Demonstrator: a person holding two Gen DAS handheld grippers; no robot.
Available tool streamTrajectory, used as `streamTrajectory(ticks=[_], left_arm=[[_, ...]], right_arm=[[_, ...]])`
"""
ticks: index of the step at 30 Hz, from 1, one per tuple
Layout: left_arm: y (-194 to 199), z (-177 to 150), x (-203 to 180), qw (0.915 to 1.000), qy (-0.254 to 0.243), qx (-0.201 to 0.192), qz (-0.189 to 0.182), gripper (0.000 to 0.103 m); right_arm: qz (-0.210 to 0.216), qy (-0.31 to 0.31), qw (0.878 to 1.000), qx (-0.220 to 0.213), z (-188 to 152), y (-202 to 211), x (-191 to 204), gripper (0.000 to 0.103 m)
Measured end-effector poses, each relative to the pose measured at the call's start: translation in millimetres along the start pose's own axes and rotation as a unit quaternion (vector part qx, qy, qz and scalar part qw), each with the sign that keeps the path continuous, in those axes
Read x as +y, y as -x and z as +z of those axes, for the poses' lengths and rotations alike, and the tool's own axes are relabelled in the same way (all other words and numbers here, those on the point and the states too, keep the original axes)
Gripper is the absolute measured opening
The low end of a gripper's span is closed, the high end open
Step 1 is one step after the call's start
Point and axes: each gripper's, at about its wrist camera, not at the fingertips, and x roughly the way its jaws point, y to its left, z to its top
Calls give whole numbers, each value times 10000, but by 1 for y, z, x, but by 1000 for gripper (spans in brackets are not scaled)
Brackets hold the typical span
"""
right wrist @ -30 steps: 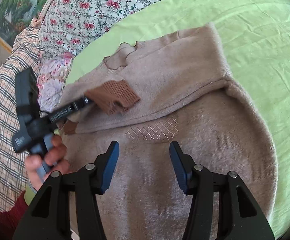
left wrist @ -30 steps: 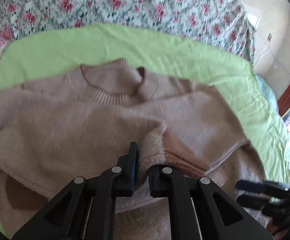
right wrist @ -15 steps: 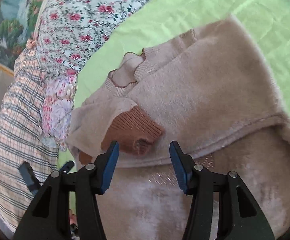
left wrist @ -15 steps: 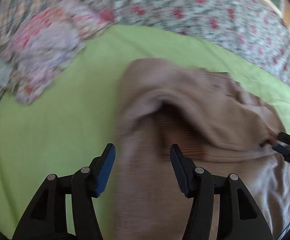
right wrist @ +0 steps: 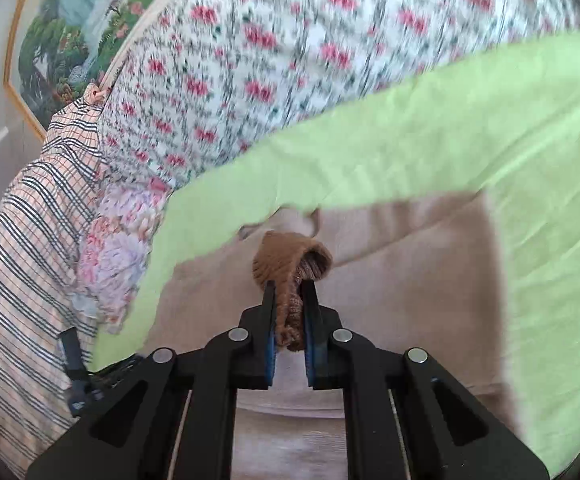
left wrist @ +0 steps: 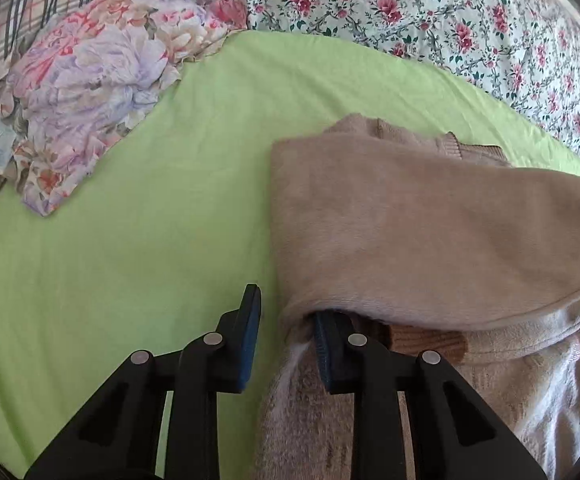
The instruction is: Fold small clothes
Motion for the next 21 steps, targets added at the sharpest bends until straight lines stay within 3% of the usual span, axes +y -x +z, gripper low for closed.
streamTrajectory(ticks=[5, 9, 11, 13, 17, 21], left_arm=[[-2, -10, -5, 10000, -23, 72, -3, 26], [3, -15, 1, 9996, -25, 216, -205, 29], [8, -18, 9, 9983, -50, 336, -483, 31], [15, -18, 19, 9970, 4, 369, -677, 45], [32, -12, 34, 9955, 140, 113, -929, 54], [14, 1, 24, 9967, 94, 167, -788, 55]], right_arm=[[-500, -102, 9972, 548, -24, -25, -38, 12], [-606, -188, 9948, 793, -38, -41, -50, 12], [-530, -442, 9941, 837, -39, -40, -58, 18], [-468, -621, 9938, 794, -38, -35, -65, 28], [-359, -960, 9933, 534, -37, -22, -77, 49], [-395, -570, 9943, 807, -35, -41, -62, 51]])
